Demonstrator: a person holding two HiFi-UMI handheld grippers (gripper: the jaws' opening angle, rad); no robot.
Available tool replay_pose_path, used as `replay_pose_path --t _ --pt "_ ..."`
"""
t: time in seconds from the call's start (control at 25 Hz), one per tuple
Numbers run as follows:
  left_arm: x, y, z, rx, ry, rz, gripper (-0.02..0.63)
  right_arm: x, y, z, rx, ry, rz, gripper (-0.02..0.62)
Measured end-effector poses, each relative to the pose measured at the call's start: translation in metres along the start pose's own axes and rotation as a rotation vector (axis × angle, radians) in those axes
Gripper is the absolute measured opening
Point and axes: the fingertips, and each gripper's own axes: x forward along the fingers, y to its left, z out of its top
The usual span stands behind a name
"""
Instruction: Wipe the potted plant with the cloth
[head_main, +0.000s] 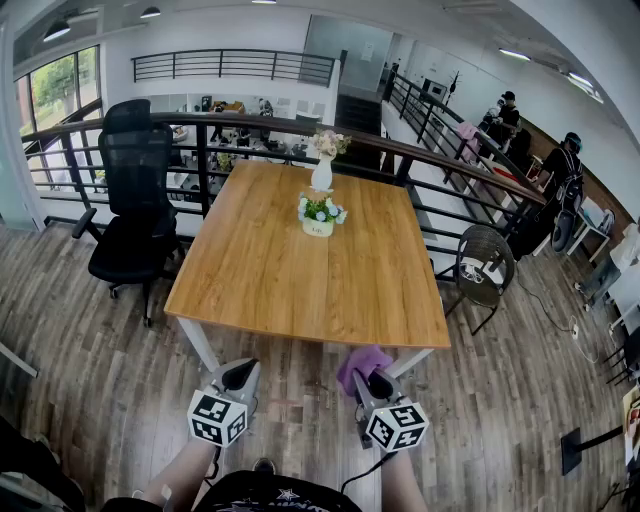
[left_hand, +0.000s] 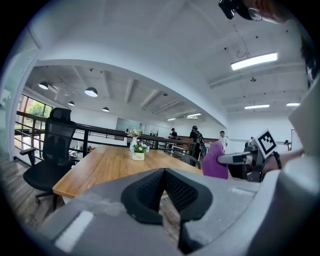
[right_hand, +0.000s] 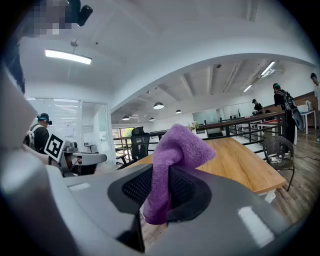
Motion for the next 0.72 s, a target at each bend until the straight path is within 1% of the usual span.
replay_pose_path --t 0.2,0.4,0.6,0.72 --pt "0.001 0.015 -0.005 -0.038 0.001 0.012 0.002 0.014 0.005 -0.007 -0.005 0.021 0.013 0.081" --pt "0.006 0.022 -0.012 -0.051 0.016 0.017 0.002 0.022 0.009 -0.015 -0.004 0.049 0.029 0.081" --pt "0.005 0.021 -0.022 -0.051 0.036 -0.015 0.002 0.029 0.011 -0.014 -0.007 0.048 0.030 0.081" --pt "0.007 0.026 -0.029 -0.059 0.046 -0.030 0.002 0.035 0.018 -0.021 -0.005 0.051 0.038 0.081"
